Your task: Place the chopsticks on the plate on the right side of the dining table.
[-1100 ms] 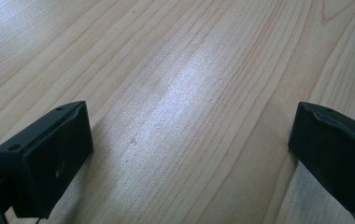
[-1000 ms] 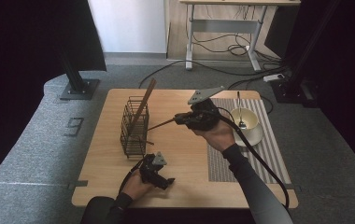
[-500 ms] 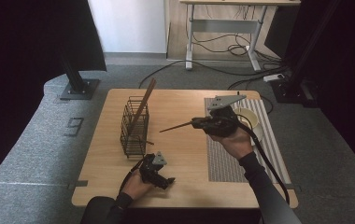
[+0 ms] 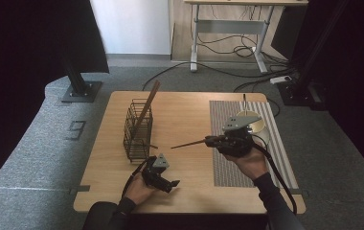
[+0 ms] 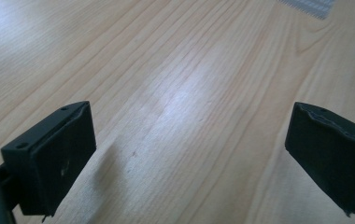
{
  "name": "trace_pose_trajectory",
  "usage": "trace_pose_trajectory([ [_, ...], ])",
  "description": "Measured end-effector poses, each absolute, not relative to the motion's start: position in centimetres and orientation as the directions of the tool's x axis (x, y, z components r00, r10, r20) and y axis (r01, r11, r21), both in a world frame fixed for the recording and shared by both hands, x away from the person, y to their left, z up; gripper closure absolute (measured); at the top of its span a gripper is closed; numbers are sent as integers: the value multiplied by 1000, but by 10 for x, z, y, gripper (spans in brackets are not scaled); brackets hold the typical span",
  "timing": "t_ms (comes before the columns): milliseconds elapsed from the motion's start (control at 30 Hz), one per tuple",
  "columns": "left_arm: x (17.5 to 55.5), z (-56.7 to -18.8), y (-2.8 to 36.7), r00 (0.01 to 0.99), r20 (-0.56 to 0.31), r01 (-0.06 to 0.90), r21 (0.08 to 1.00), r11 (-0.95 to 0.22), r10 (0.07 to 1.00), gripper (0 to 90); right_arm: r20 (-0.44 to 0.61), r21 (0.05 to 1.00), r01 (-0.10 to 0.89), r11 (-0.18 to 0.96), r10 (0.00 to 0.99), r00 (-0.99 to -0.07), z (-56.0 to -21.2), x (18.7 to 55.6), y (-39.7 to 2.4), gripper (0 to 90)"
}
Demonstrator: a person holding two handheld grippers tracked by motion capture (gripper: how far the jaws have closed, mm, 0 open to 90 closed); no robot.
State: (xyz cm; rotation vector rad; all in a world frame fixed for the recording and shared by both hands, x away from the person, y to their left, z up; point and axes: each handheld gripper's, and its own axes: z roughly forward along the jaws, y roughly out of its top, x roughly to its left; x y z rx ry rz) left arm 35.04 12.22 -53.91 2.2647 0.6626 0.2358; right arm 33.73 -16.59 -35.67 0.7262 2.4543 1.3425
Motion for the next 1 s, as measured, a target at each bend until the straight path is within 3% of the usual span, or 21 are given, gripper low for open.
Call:
trace_pose_trajectory([
  [533,344,-525,126,858,-2,321,784,-532,514,214,38,822,302,482,483,-875,-396,313,-156,827],
  [767,342,-522,126,864,13,296,795,-530,503,377,47,819,296,491,457,-888,-402,308,-148,827],
  [833,341,-522,127,869,17,287,796,-533,494,470,50,818,296,494,451,-891,-405,307,-145,827],
  [1000,340,-521,127,880,20,270,801,-535,475,608,61,817,301,492,446,-893,-406,307,-143,827],
])
